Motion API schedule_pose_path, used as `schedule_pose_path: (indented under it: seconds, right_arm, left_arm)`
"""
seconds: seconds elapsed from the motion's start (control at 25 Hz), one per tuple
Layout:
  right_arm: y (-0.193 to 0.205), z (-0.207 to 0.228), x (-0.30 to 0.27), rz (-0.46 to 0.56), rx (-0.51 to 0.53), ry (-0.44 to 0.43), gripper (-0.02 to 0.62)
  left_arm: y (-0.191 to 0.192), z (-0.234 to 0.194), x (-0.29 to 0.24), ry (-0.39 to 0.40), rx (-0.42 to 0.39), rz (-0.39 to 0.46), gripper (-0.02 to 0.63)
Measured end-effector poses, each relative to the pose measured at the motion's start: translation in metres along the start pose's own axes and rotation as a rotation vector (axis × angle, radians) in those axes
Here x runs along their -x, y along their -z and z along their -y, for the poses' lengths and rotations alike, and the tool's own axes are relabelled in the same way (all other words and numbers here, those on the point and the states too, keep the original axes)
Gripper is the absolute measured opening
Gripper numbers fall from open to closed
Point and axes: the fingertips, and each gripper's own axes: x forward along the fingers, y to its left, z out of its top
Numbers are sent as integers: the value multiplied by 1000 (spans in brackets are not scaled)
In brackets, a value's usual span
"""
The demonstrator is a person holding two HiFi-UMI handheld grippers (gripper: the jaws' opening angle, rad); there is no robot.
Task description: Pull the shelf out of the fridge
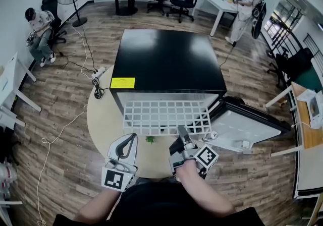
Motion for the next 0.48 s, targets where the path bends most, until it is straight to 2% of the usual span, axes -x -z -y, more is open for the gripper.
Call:
schedule_pose_path:
  seconds: [0.2, 0.32, 0.48]
  right_arm:
    - [6, -2, 17, -28, 109, 30, 28]
    - [8, -11, 33, -39, 282, 77, 32]
    - [7, -35, 33, -52, 443, -44, 31]
  left_arm:
    - [1, 9, 6, 14, 0, 8, -2]
    - [5, 13, 8, 19, 8, 8, -2]
    - [6, 18, 8, 37, 12, 11, -2]
